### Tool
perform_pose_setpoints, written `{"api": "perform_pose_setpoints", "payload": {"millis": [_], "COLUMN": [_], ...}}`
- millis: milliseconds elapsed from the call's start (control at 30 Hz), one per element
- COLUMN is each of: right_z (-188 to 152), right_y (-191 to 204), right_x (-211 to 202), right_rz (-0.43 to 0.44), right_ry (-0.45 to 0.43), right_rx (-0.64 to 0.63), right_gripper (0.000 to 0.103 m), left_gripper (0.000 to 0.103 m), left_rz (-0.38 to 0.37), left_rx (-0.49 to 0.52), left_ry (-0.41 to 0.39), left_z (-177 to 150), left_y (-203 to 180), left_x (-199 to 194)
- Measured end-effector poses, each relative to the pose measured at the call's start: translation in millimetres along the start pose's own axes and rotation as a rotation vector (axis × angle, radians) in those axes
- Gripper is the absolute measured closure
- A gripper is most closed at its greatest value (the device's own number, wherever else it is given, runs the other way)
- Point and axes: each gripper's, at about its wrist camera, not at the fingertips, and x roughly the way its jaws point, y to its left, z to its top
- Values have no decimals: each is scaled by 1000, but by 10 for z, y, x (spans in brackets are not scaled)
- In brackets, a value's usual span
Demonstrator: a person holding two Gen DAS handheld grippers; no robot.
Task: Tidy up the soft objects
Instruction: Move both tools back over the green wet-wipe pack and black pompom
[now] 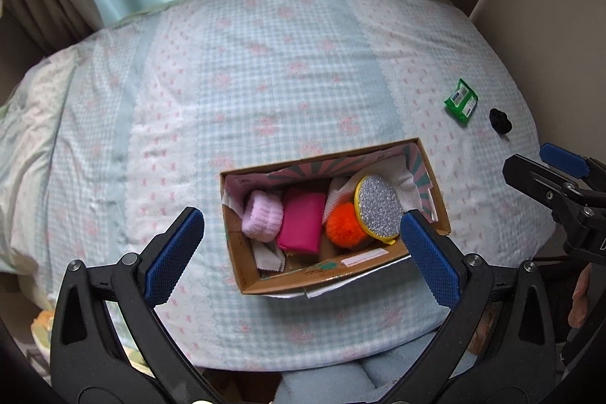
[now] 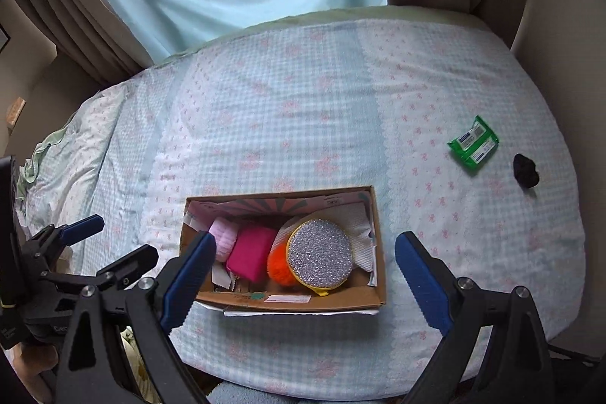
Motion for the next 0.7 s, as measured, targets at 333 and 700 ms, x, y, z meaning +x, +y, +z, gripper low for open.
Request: {"api": "perform_pose_setpoints", "payload": {"millis": [333,700], "right_z": [7,6], "right_y": [-517,-1990], "right_x": [-935,-1159], "right_rz": [-158,-251], "right_ry": [-197,-229], "right_rx": [69,141], "right_gripper": [9,9], "left_gripper": [0,0], "left_rz": [-44,-55], "left_rx": [53,153], "left_ry": [-164,-214], "left_z": [352,846], "left_y": [-614,-2166], "left_x": [-493,-185]}}
